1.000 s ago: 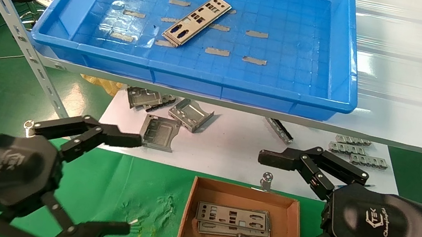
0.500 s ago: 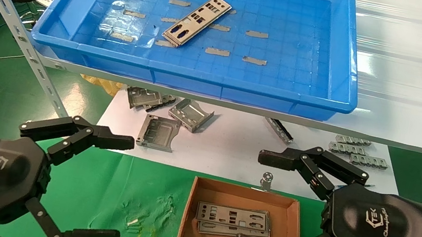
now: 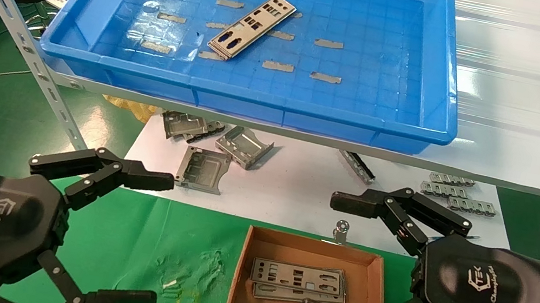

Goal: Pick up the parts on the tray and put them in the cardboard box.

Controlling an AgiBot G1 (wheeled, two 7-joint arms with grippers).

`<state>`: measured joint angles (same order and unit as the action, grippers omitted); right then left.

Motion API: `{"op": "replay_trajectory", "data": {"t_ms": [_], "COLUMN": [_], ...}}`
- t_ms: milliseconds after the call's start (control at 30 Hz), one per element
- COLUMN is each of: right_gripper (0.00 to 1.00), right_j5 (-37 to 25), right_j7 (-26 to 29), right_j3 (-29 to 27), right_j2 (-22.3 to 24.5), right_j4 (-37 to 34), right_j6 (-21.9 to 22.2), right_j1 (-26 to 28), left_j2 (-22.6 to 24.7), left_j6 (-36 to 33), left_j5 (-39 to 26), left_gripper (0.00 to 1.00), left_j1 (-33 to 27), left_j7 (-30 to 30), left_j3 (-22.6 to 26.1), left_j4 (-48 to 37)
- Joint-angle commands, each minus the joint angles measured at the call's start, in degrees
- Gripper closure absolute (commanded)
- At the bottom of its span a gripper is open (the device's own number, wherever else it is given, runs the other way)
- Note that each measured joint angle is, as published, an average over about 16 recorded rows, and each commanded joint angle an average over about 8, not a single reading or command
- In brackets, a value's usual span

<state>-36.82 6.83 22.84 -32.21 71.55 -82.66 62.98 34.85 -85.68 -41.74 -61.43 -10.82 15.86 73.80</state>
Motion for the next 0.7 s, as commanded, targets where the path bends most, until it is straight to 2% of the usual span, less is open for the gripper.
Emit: {"op": "replay_trajectory", "data": {"t_ms": [33,700], "right_gripper": [0.00,0.00], "right_j5": [0.00,0.00], "right_j7": [0.00,0.00], "right_j3": [0.00,0.00], "right_j2": [0.00,0.00], "right_j4": [0.00,0.00], "right_j6": [0.00,0.00], "right_j1": [0.00,0.00], "left_j2": [0.05,0.20], "left_j6": [0.00,-0.01], "left_j5": [-0.03,-0.13], "left_gripper": [0.00,0.00], "left_j1": [-0.03,-0.13], "left_j7": [0.03,0.12], "left_j3": [0.04,0.17], "left_j4": [-0.07,-0.29]}}
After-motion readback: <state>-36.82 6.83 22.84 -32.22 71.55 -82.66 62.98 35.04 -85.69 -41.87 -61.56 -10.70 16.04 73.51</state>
